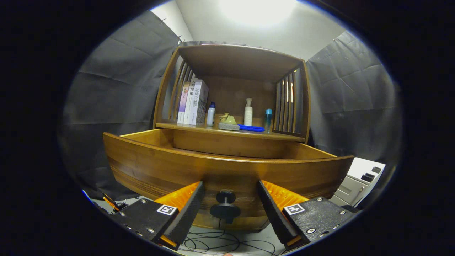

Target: Pull open the drawer, take out the items inside it, and place them on the countertop above the cabinet.

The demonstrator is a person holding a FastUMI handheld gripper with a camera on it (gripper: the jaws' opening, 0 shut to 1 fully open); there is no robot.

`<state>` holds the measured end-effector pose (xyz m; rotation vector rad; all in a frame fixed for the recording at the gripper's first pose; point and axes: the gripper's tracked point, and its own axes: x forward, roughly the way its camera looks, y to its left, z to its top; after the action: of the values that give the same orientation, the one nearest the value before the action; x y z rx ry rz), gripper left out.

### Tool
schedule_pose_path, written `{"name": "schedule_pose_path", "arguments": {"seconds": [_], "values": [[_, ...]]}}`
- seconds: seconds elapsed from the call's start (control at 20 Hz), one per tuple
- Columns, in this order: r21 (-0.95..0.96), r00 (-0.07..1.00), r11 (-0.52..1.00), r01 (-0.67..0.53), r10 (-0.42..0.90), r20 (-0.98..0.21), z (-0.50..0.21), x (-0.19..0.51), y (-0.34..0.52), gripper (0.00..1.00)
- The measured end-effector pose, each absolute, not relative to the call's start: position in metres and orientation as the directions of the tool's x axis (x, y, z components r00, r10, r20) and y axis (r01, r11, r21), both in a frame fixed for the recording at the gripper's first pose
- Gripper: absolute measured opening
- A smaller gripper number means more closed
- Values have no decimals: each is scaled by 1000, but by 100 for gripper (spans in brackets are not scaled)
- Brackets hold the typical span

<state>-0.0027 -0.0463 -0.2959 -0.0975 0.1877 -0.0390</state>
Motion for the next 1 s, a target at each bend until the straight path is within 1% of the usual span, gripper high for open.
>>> {"name": "schedule_pose_path", "arguments": {"seconds": [0.1,0.35,0.55,0.6,0.7,1.0], "values": [[-85,984,996,14,-29,-175,-290,9,-43,93],[-62,982,998,19,-30,-185,-292,35,-42,92],[-89,985,996,13,-28,-169,-288,63,-43,92],[-89,982,996,15,-31,-187,-295,70,-44,93],[-100,983,995,12,-30,-182,-296,83,-45,94],[-102,982,995,21,-40,-182,-304,124,-44,94]]}}
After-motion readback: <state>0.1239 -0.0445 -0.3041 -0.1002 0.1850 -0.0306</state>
